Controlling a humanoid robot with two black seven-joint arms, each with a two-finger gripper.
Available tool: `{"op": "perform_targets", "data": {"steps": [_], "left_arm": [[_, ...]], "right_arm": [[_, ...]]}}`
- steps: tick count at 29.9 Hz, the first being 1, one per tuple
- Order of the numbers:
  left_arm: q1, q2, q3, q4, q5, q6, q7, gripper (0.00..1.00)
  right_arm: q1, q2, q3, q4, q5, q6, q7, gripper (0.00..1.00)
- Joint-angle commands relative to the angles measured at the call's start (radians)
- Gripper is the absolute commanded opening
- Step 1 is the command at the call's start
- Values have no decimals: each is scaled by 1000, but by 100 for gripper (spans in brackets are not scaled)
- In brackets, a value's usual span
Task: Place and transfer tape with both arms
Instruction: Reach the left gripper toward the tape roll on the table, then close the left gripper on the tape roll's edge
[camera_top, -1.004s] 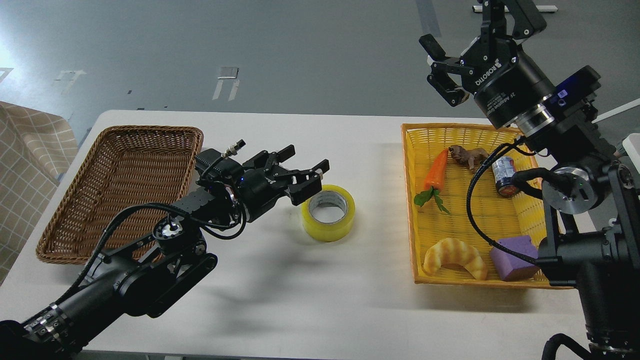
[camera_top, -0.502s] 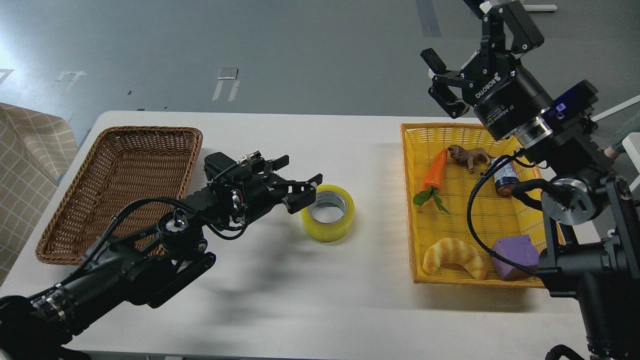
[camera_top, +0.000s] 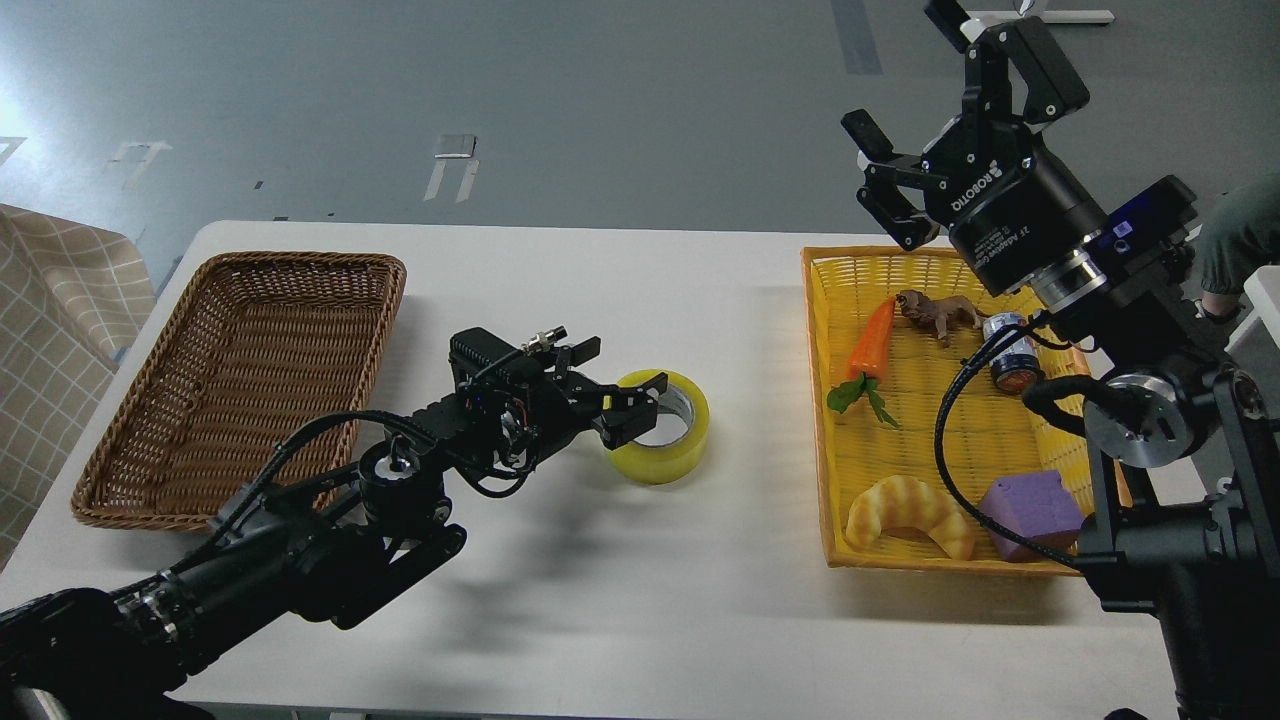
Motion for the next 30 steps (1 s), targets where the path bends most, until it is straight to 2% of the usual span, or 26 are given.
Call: {"op": "perform_targets", "data": {"steps": [1, 8, 21, 27, 30], "left_arm": [[5, 8, 2, 6, 0, 1, -8, 98], [-1, 16, 77, 7, 0, 6, -11, 98], [-25, 14, 77, 53, 0, 8, -12, 98], [-28, 17, 78, 55, 0, 9, -54, 97], [-28, 17, 78, 55, 0, 9, -66, 94]], "right_arm": [[-17, 0, -1, -1, 0, 1, 2, 100], [-39, 0, -1, 2, -1, 1, 2, 100], [-37, 0, -5, 36, -1, 1, 0, 100], [-28, 0, -5, 33, -1, 1, -3, 100], [-34, 0, -5, 33, -3, 1, -3, 100]]}}
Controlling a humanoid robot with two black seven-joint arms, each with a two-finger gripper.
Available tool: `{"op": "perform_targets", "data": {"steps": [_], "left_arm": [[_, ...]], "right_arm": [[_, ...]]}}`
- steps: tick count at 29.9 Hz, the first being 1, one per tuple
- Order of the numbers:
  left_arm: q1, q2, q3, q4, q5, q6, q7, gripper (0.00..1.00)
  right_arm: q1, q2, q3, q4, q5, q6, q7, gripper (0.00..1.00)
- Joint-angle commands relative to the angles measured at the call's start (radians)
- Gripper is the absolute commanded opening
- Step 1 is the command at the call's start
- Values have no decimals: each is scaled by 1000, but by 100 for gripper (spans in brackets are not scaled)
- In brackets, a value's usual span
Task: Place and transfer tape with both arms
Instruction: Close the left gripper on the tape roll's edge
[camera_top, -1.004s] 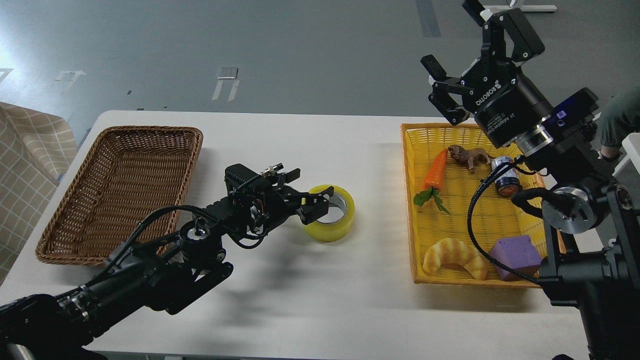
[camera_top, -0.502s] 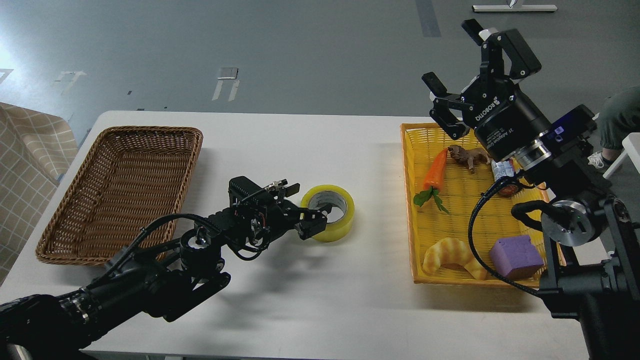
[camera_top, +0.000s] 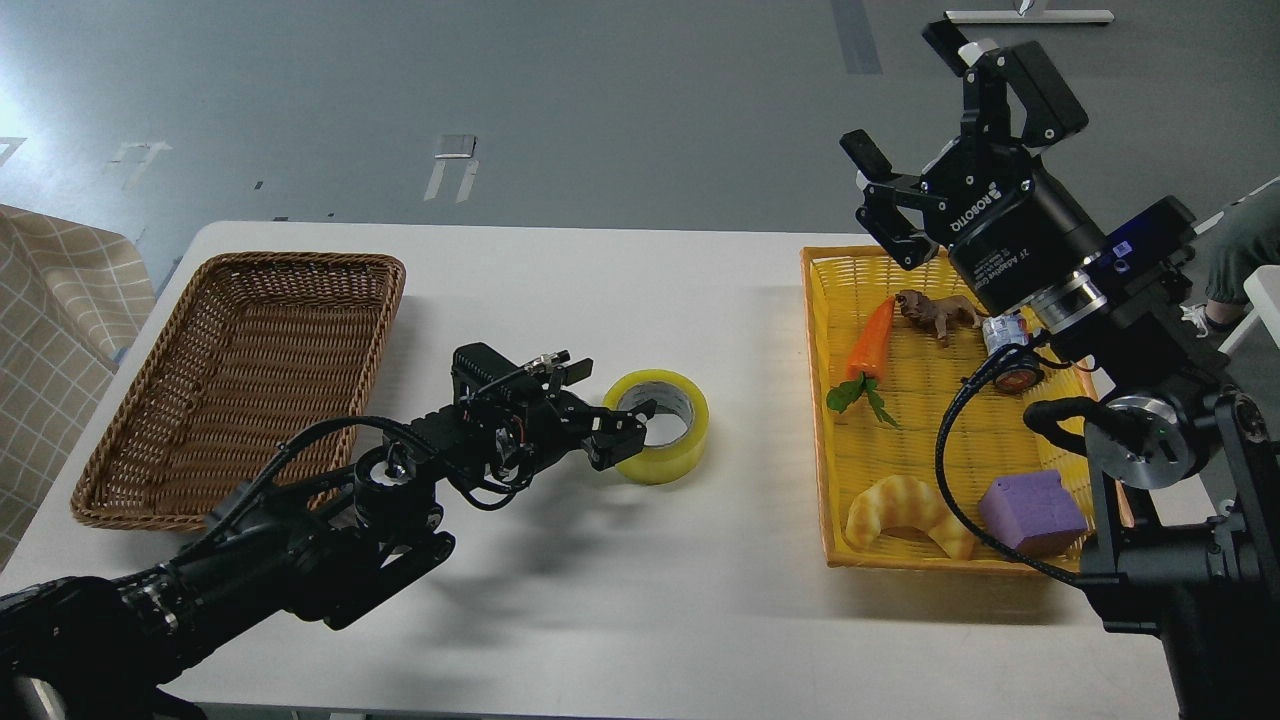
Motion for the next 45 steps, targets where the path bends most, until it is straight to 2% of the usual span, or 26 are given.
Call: {"op": "perform_targets", "data": {"steps": [1, 11, 13, 18, 31, 33, 34, 38, 39, 40, 44, 45], "left_arm": [[0, 2, 0, 0, 0, 2, -16, 92], [-23, 1, 0, 65, 0, 3, -26, 92], [-25, 2, 2, 70, 0, 11, -35, 92], [-28, 2, 23, 70, 0, 58, -88, 92], [-36, 7, 44, 71, 0, 62, -101, 92], [-34, 10, 44, 73, 0, 62, -101, 88], [-34, 8, 51, 77, 0, 61, -101, 80], [-36, 8, 58, 88, 0, 61, -101, 60], [-36, 8, 58, 88, 0, 61, -101, 59], [-36, 10, 58, 88, 0, 61, -101, 54], [-36, 10, 58, 88, 0, 61, -102, 53], [-34, 10, 58, 88, 0, 61, -102, 48]], "right_arm": [[-8, 0, -2, -1, -2, 0, -2, 100], [-19, 0, -2, 10, -4, 5, -2, 100], [-25, -2, -2, 10, -4, 6, -2, 100], [-24, -34, -2, 8, -4, 8, -2, 100], [-31, -37, -48, 7, -4, 8, -1, 100], [-31, -37, -48, 7, -4, 8, -1, 100], [-31, -37, -48, 7, -4, 8, -1, 100], [-36, -35, -49, 7, -4, 6, -1, 100], [-36, -35, -49, 7, -4, 8, -1, 100], [-42, -35, -49, 7, -4, 6, -1, 100], [-50, -35, -49, 7, -4, 6, -1, 100], [-50, -35, -49, 5, -5, 6, 1, 100]]}}
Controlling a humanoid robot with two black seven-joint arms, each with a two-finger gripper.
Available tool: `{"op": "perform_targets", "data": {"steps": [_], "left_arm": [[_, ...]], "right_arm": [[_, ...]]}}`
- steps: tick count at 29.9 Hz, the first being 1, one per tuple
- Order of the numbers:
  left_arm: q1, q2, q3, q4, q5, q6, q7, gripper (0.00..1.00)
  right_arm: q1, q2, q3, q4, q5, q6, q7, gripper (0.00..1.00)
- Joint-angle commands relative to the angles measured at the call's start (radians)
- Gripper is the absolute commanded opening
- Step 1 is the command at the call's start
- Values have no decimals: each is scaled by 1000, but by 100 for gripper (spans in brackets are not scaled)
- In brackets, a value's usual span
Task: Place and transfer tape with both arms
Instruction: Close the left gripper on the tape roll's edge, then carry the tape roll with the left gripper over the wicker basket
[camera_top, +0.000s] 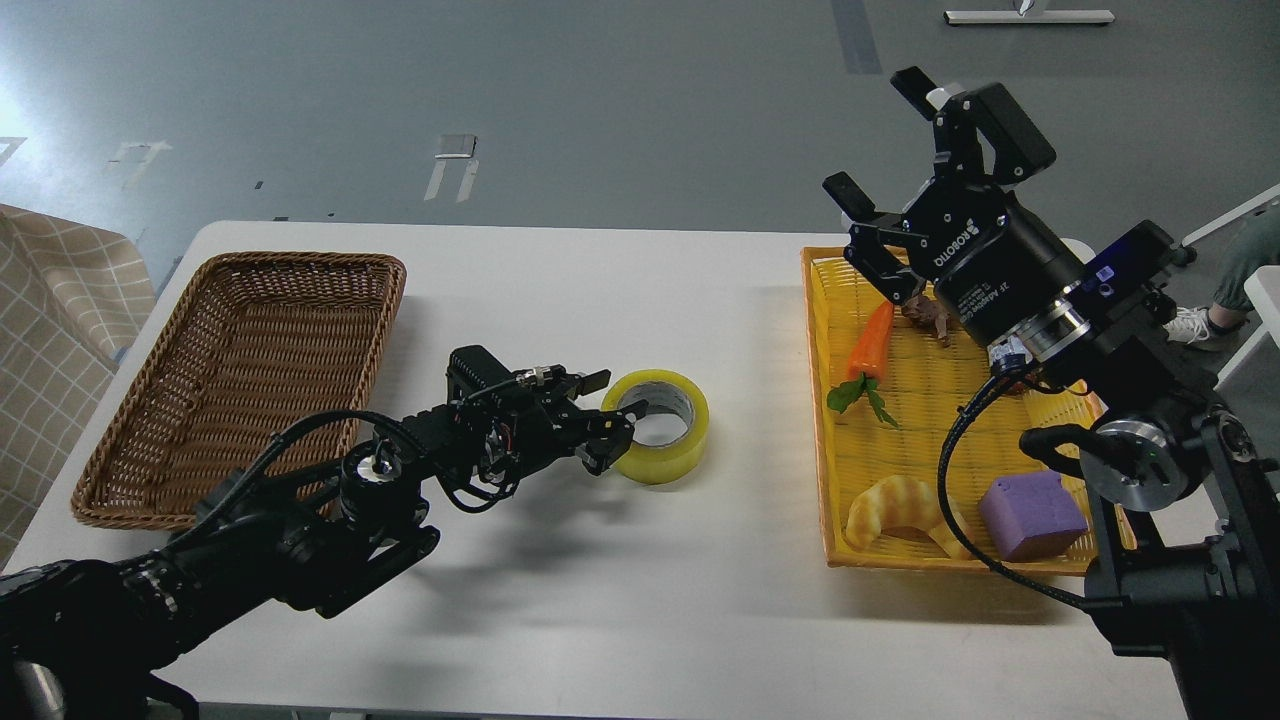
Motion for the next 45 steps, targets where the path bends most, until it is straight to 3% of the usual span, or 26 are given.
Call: {"op": "perform_targets", "data": {"steps": [1, 5, 7, 15, 35, 36, 38, 40, 45], "left_arm": [[3, 0, 2, 2, 0, 0, -1, 45], [3, 0, 2, 2, 0, -2, -1, 33], [0, 2, 2, 2, 0, -3, -1, 22], [-3, 6, 0, 2, 0, -8, 0, 8], [-80, 103, 0, -15, -54, -26, -9, 8], [-80, 114, -1, -15, -54, -26, -18, 8], [-81, 164, -1, -20, -57, -26, -87, 8], [-86, 196, -1, -20, -62, -26, -128, 8], [-101, 243, -1, -20, -151, -26, -138, 9]], "right_arm": [[-5, 0, 0, -2, -1, -1, 1, 100], [-15, 0, 0, 0, -1, -1, 1, 100], [-17, 0, 2, 0, -1, -1, 1, 100], [-21, 2, 2, -2, -1, -4, 1, 100], [-24, 11, -5, -5, -1, -6, 1, 100], [-24, 11, -5, -5, -1, -6, 1, 100], [-24, 9, -21, -5, -1, -6, 1, 100], [-26, 11, -28, -3, -1, -6, 1, 100], [-26, 11, -37, -3, -1, -7, 1, 100]]}}
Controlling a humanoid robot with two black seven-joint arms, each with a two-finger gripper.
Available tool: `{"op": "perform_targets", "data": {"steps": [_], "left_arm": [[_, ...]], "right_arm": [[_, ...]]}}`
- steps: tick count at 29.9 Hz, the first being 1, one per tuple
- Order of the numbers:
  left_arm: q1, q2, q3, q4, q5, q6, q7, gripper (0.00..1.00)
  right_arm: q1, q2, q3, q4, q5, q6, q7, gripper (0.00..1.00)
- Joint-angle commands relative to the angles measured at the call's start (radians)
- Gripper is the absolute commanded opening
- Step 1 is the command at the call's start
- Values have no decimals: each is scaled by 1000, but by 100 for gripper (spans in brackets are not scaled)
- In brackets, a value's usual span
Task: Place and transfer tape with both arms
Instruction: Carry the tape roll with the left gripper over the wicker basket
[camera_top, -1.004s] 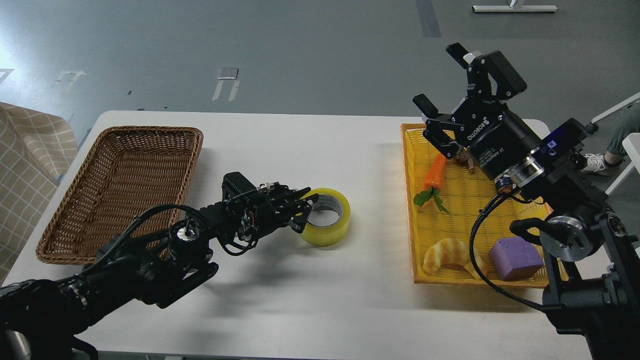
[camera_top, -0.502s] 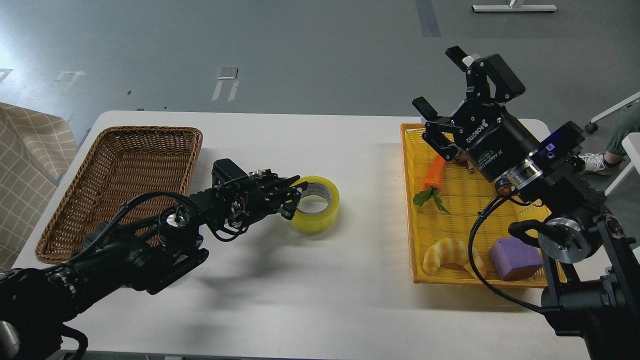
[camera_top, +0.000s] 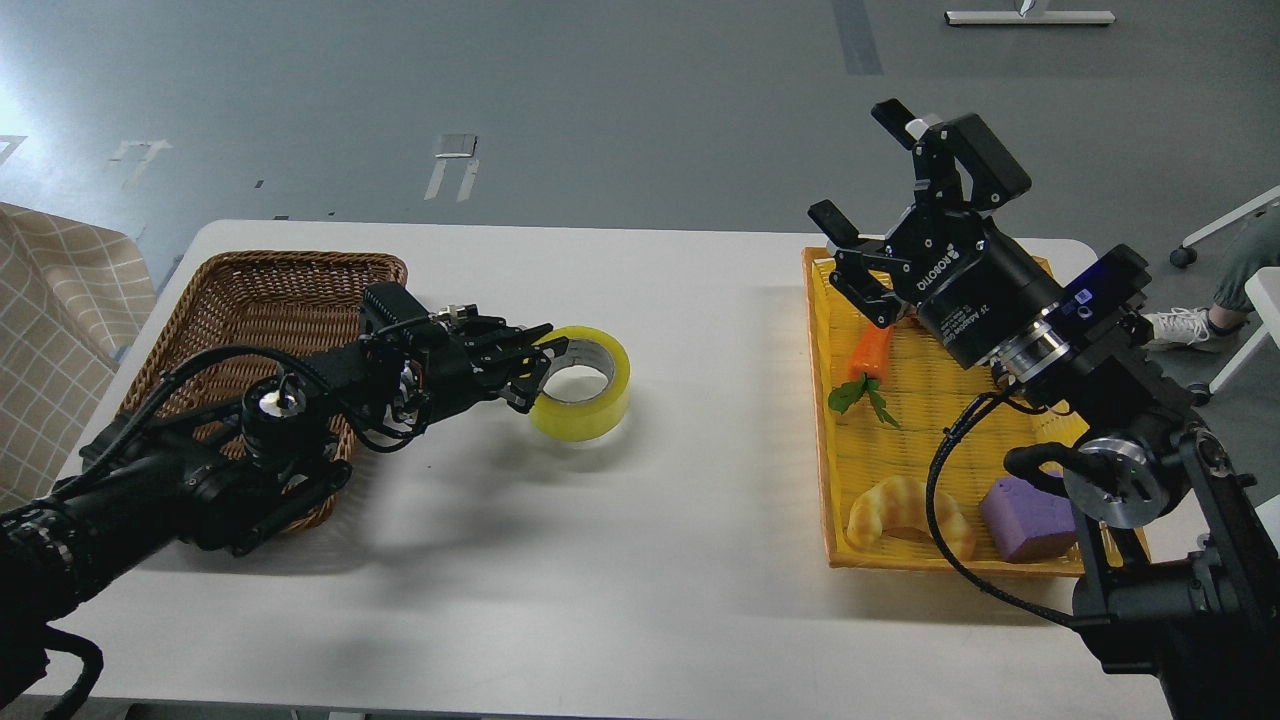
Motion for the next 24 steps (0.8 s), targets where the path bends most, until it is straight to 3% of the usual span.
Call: {"op": "perform_targets", "data": {"steps": [1, 9, 24], "left_arm": [[-6, 25, -1, 0, -72, 0, -5, 9], [0, 86, -7, -34, -100, 8, -11, 9], [-21, 288, -13, -58, -233, 26, -84, 9]], "right_arm": [[-1, 0, -6, 2, 0, 0, 0, 100], [-1, -9, -9, -1, 0, 0, -2, 100], [13, -11, -9, -6, 0, 0, -3, 100]]}}
